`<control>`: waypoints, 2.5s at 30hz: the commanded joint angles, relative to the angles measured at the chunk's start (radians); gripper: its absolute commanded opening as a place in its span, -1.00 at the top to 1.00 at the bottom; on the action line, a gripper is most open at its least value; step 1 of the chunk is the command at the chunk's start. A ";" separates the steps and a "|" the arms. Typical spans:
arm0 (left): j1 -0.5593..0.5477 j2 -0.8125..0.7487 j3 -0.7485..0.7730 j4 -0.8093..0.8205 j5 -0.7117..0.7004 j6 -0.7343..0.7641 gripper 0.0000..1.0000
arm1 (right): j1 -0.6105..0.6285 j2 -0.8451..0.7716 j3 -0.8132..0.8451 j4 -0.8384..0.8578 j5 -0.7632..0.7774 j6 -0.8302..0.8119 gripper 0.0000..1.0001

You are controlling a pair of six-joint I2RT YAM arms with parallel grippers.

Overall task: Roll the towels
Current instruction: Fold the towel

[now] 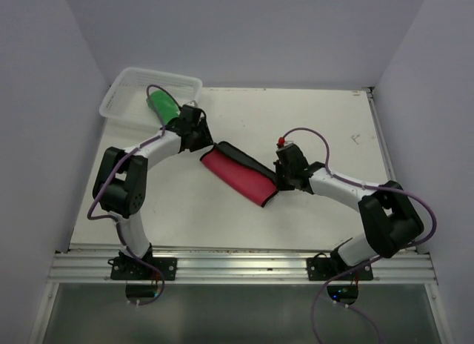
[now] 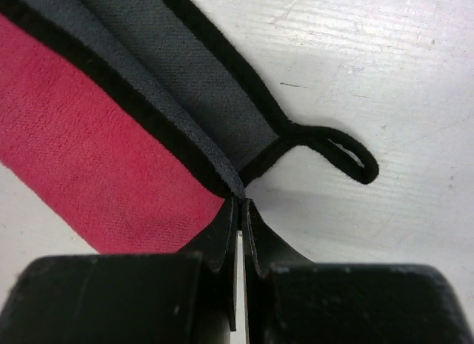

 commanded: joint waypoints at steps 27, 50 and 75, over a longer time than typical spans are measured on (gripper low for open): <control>0.007 -0.046 -0.169 0.132 -0.109 0.077 -0.04 | -0.070 0.056 0.212 -0.063 -0.005 -0.056 0.31; -0.067 -0.159 -0.463 0.204 -0.107 0.044 0.48 | -0.069 -0.201 0.207 -0.247 0.025 -0.079 -0.21; -0.288 -0.710 -0.847 0.023 -0.202 -0.176 0.41 | -0.075 -0.238 0.000 -0.179 -0.147 0.095 -0.20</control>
